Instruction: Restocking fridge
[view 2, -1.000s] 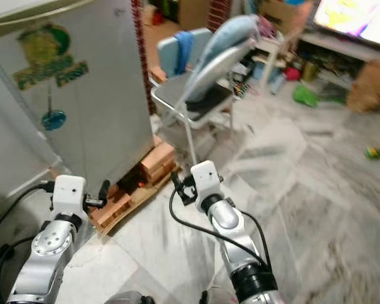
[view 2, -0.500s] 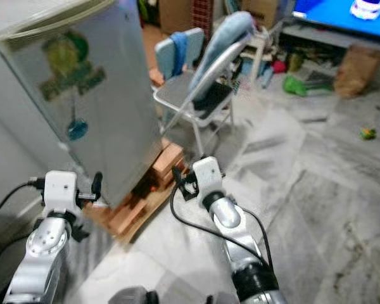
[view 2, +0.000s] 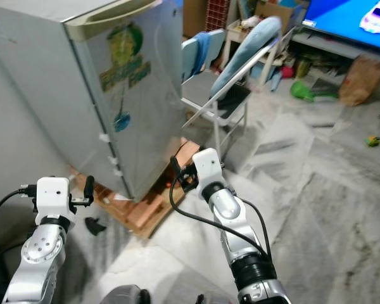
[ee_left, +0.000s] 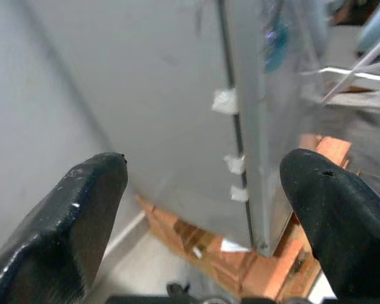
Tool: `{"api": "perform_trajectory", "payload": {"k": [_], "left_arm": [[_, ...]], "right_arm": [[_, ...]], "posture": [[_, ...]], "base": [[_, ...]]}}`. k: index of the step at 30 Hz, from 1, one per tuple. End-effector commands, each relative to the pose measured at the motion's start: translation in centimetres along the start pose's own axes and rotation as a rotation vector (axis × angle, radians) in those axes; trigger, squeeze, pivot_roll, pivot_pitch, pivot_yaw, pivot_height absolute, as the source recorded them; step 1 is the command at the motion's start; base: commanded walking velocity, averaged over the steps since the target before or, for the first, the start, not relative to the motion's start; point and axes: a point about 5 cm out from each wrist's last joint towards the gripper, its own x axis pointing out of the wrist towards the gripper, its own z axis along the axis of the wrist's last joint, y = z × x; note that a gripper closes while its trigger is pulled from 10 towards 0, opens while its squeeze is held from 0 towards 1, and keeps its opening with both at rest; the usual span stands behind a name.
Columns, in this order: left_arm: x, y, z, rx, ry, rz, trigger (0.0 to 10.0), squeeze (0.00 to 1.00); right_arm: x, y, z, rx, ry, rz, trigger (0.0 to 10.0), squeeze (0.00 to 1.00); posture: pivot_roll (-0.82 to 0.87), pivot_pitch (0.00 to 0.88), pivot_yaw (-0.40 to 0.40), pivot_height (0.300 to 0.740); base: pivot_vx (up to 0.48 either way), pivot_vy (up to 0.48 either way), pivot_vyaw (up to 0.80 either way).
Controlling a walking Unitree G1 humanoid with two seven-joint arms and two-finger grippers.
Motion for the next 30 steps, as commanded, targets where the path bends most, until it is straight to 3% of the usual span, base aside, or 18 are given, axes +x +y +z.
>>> {"api": "perform_trajectory", "payload": {"k": [1,7,13,18,24,27,30], "left_arm": [[0.3,0.0,1.0,-0.008,-0.041,-0.033,10.0,0.00],[1.0,-0.4,1.2,0.010,-0.052,-0.077,10.0,0.00],[0.2,-1.9,0.8,-0.002,-0.061,-0.133,10.0,0.00],[0.0,-2.3,0.5,-0.036,-0.047,-0.144,10.0,0.00],[-0.2,-2.4,0.7,-0.037,-0.066,-0.143,10.0,0.00],[-0.4,-2.8,0.8,-0.048,-0.076,-0.179,10.0,0.00],[-0.6,-3.4,1.3,-0.075,-0.104,-0.232,10.0,0.00]], "right_arm": [[0.0,-0.1,0.4,-0.010,-0.011,-0.019,10.0,0.00],[-0.9,-0.6,-0.4,-0.005,0.009,-0.063,10.0,0.00],[-1.9,-0.5,-1.1,-0.022,0.023,-0.055,10.0,0.00],[-2.0,-0.5,-1.3,-0.025,0.032,-0.045,10.0,0.00],[-1.3,-0.4,-0.6,-0.019,0.006,-0.044,10.0,0.00],[-1.1,-0.3,-0.6,0.004,0.013,-0.050,10.0,0.00],[-1.5,-0.5,-1.1,-0.029,0.032,-0.052,10.0,0.00]], "posture": [[0.08,0.062,0.030,0.740],[0.06,0.071,0.054,0.740],[0.08,0.065,0.033,0.740],[0.09,0.066,0.018,0.740],[0.09,0.067,0.008,0.740],[0.09,0.066,0.006,0.740],[0.09,0.070,0.003,0.740]], "base": [[0.000,0.476,-0.40],[0.000,0.480,-0.80],[0.188,0.408,0.00],[0.401,0.264,0.00],[0.135,0.000,0.00],[0.000,0.000,-0.80],[0.000,0.000,-0.80]]}}
